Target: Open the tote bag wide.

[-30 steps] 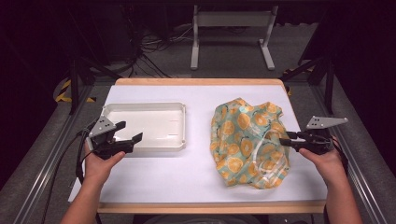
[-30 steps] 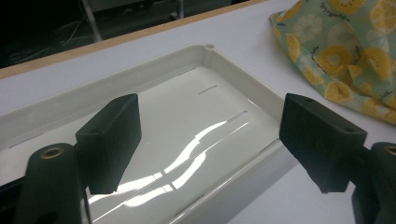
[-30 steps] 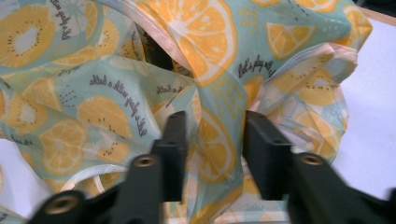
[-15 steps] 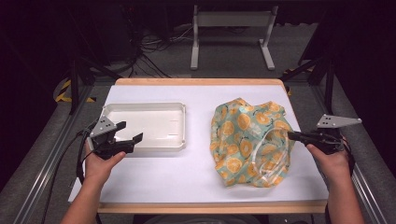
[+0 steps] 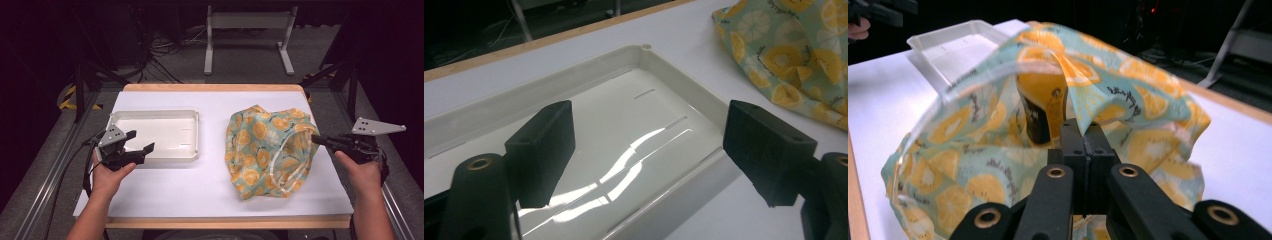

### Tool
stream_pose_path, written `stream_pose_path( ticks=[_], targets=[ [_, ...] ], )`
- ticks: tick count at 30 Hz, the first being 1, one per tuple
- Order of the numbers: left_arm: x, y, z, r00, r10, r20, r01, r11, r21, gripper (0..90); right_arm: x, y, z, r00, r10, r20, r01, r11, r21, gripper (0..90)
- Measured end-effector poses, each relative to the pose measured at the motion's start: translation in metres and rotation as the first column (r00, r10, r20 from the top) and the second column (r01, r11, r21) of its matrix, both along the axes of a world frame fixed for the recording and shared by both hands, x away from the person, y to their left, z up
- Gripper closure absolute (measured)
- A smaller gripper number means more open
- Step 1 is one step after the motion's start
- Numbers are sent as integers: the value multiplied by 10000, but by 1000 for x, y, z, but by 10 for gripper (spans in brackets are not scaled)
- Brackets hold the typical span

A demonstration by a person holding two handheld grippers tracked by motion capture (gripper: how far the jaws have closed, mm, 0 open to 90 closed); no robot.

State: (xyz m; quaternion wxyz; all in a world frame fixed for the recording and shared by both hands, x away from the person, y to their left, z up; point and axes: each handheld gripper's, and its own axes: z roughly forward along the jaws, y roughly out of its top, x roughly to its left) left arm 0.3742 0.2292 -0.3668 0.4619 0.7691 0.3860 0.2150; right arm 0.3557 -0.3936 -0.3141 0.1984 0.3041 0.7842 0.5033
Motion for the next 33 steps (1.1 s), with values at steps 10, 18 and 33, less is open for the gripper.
stream_pose_path(
  ticks=[10,18,33],
  targets=[
    [-1,-2,3,10000,-83,48,83,9999,-96,218,-6,4,26,9970,345,695,-386,9976,582,900],
    [-1,-1,3,10000,-40,16,41,9999,-145,218,-6,5,33,9924,466,1138,-605,9906,1227,900],
    [-2,-6,2,9999,-131,18,131,9999,-90,217,1,25,55,9859,728,1506,-887,9909,1017,900]
  ],
)
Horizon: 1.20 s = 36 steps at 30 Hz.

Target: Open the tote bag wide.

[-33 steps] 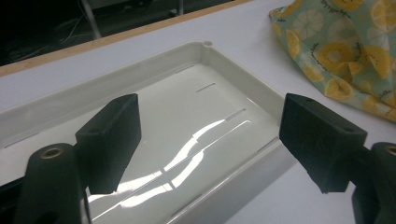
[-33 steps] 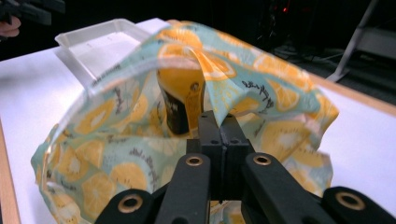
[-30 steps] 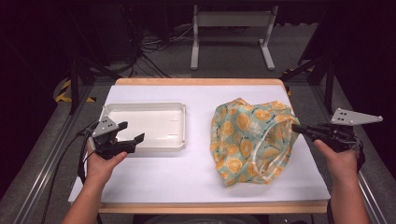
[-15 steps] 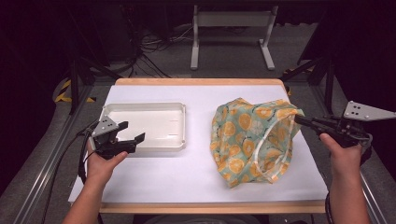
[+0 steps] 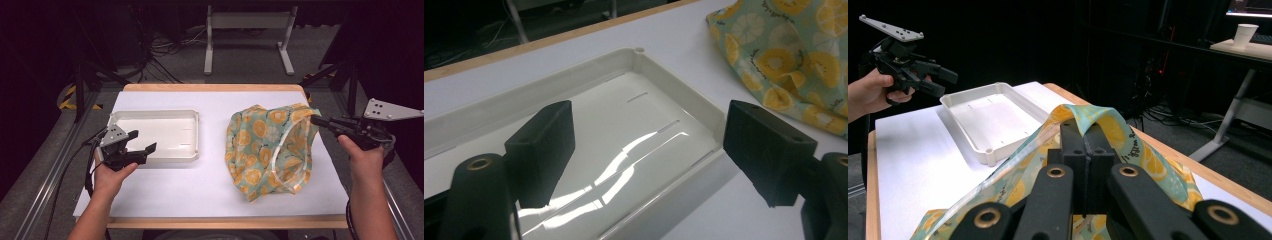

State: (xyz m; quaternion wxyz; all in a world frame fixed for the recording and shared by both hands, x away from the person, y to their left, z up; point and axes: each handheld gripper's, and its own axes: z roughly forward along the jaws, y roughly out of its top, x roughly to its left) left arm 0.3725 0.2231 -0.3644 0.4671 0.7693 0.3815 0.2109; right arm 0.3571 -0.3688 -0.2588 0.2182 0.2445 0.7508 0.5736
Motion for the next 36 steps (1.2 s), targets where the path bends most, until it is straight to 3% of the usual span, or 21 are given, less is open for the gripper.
stream_pose_path(
  ticks=[7,17,21,36],
  targets=[
    [0,-6,1,9997,-244,-20,244,9997,-49,213,6,10,5,9998,192,55,-193,9998,97,900],
    [2,-24,6,9971,-765,2,765,9969,-163,202,18,40,19,9979,584,268,-577,9980,-249,900],
    [1,-29,8,9965,-811,216,813,9967,-75,204,22,48,22,9972,697,274,-688,9971,-316,900],
    [2,-29,8,9962,-875,19,876,9959,-212,203,42,86,34,9932,1106,363,-1094,9934,-332,899]
  ],
)
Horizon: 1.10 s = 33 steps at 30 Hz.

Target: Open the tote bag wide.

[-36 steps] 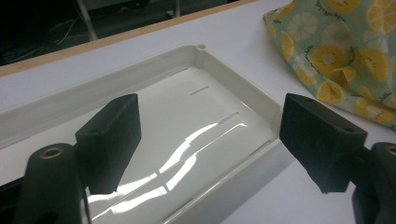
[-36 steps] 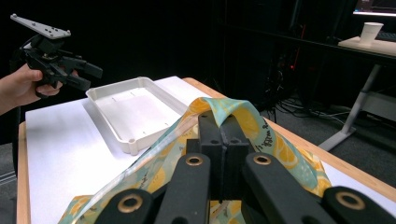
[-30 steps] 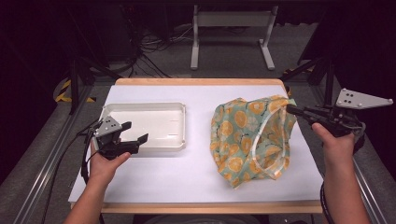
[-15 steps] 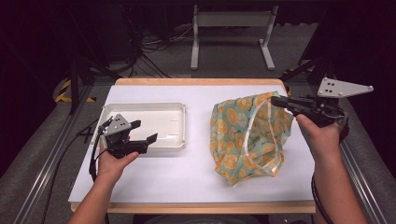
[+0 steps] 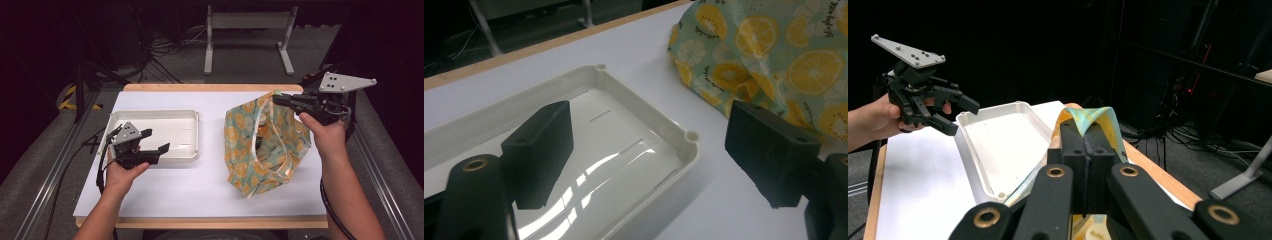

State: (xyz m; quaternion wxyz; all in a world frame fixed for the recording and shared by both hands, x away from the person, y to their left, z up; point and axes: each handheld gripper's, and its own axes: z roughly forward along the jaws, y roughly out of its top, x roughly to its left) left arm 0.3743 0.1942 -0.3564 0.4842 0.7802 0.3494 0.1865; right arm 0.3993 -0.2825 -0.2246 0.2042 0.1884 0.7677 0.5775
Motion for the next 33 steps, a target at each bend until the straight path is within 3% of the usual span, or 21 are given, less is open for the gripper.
stream_pose_path(
  ticks=[9,21,26,33],
  targets=[
    [0,-5,2,9999,-160,-48,159,9998,-118,201,6,15,4,9998,171,67,-170,9998,-65,898],
    [4,-25,10,9980,-625,63,627,9977,-243,197,15,35,7,9988,450,208,-450,9990,-38,891],
    [6,-35,19,9957,-913,123,918,9949,-425,189,18,44,10,9982,487,342,-483,9988,-118,886],
    [13,-63,41,9861,-1629,325,1643,9854,-450,181,21,52,10,9976,547,431,-545,9985,-65,883]
  ],
)
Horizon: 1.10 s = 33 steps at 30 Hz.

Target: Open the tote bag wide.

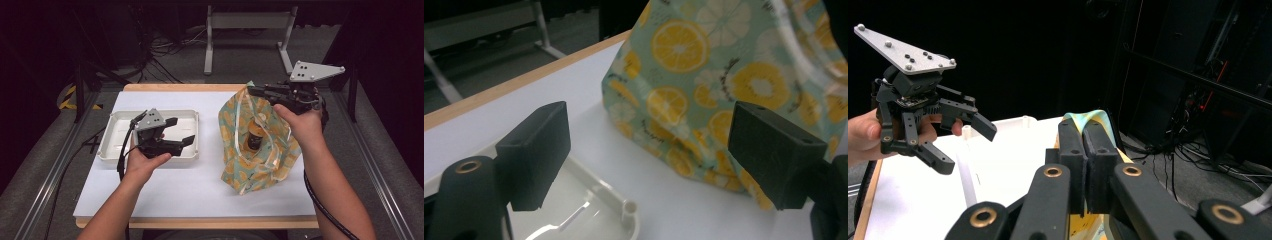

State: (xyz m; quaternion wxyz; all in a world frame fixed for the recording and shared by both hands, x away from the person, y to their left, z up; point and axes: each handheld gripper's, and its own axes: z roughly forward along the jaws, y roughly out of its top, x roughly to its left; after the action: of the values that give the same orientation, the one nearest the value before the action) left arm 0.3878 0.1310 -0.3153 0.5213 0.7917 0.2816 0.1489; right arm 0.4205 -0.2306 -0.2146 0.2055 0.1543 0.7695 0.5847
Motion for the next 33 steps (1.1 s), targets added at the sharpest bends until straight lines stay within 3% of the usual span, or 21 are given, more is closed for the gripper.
stream_pose_path(
  ticks=[13,27,33],
  targets=[
    [16,-53,18,9941,-1080,-7,1079,9935,-375,158,5,8,-5,9998,164,-69,-163,9997,196,884],
    [24,-93,26,9887,-1495,145,1501,9871,-557,146,6,14,-12,9996,277,-84,-275,9994,226,884],
    [31,-103,23,9860,-1660,-120,1644,9826,-864,146,6,17,-14,9994,334,-97,-332,9993,163,883]
  ],
)
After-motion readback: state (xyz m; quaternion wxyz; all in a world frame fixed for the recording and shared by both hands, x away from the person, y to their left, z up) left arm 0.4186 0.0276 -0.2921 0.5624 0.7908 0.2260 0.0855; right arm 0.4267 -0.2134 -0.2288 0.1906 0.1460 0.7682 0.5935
